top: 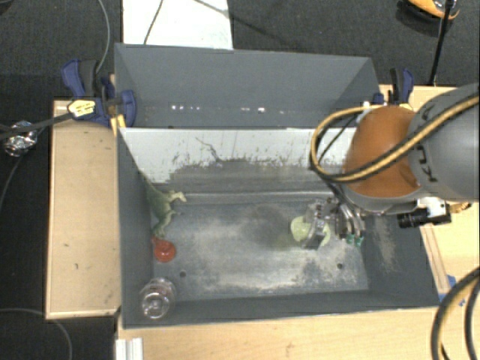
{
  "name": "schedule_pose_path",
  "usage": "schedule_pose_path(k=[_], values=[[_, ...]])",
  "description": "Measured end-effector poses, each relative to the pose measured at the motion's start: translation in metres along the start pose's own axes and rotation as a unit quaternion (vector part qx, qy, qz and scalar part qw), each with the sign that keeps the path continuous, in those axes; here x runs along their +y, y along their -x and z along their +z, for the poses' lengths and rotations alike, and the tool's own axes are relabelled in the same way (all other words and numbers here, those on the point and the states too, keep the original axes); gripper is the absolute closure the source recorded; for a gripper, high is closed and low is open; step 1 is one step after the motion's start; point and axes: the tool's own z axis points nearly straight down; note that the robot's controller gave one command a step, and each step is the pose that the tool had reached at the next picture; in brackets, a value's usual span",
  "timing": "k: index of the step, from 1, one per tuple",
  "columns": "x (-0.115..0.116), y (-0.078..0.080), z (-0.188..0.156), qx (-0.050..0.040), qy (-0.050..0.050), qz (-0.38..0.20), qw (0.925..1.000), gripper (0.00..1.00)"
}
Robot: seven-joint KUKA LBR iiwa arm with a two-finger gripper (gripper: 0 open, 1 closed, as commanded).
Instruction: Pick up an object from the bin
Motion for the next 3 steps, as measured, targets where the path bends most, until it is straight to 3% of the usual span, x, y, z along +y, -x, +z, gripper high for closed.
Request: schedule_pose_path(k=[3], values=[[0.000, 0.002, -0.042, -0.0023, 0.000, -0.001, 1.0000, 1.00]])
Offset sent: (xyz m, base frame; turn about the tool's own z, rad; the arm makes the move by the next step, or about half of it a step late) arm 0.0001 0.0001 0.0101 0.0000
